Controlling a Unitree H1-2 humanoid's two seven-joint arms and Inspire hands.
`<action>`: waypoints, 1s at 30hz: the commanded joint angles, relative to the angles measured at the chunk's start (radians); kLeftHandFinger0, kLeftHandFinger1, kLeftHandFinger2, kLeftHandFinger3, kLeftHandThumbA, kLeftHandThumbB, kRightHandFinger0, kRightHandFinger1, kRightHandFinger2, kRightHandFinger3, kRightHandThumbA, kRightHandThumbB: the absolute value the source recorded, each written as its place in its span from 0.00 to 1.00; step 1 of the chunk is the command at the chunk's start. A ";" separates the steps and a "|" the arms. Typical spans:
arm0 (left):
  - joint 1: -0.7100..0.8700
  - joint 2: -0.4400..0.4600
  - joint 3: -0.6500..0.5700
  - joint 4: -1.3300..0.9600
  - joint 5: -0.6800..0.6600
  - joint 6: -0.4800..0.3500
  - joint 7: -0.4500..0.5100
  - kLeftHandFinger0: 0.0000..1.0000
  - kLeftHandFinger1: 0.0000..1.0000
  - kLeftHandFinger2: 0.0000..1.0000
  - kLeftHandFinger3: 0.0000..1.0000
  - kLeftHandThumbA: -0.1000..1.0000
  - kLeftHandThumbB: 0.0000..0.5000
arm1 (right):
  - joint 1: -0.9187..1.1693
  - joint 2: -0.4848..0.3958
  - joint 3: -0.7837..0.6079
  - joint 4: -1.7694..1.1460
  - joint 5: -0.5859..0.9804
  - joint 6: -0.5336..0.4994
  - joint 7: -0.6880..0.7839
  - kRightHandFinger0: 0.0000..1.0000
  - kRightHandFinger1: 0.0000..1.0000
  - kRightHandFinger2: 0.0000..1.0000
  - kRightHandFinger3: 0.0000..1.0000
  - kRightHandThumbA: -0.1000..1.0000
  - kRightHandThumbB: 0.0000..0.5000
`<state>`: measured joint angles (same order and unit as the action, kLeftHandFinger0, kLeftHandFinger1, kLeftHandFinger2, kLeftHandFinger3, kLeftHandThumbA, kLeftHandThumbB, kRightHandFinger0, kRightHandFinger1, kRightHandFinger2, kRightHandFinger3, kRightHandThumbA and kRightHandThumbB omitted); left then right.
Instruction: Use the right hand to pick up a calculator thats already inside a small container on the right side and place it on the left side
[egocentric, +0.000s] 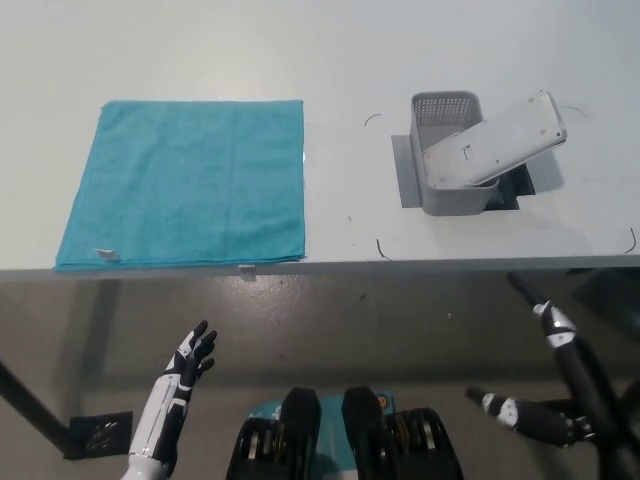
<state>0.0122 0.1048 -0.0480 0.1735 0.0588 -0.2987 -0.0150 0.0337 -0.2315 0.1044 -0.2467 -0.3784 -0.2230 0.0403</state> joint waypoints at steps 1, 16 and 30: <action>-0.009 0.015 0.005 -0.026 0.009 -0.069 -0.006 1.00 1.00 1.00 1.00 1.00 0.00 | -0.092 -0.071 -0.075 -0.283 -0.394 0.127 0.074 1.00 1.00 1.00 1.00 0.75 0.69; -0.009 0.019 0.004 -0.011 -0.001 -0.078 -0.014 1.00 1.00 1.00 1.00 1.00 0.00 | -0.490 -0.178 -0.018 -0.095 -0.661 0.324 0.297 1.00 1.00 1.00 1.00 0.89 0.85; -0.011 0.026 0.009 -0.006 -0.008 -0.087 -0.022 1.00 1.00 1.00 1.00 1.00 0.00 | -0.681 -0.229 0.111 0.204 -0.784 0.354 0.297 1.00 1.00 1.00 1.00 0.98 0.90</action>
<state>0.0129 0.1079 -0.0475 0.1822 0.0566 -0.3041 -0.0241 -0.5229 -0.4038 0.1754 -0.1243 -0.9895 0.0579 0.2796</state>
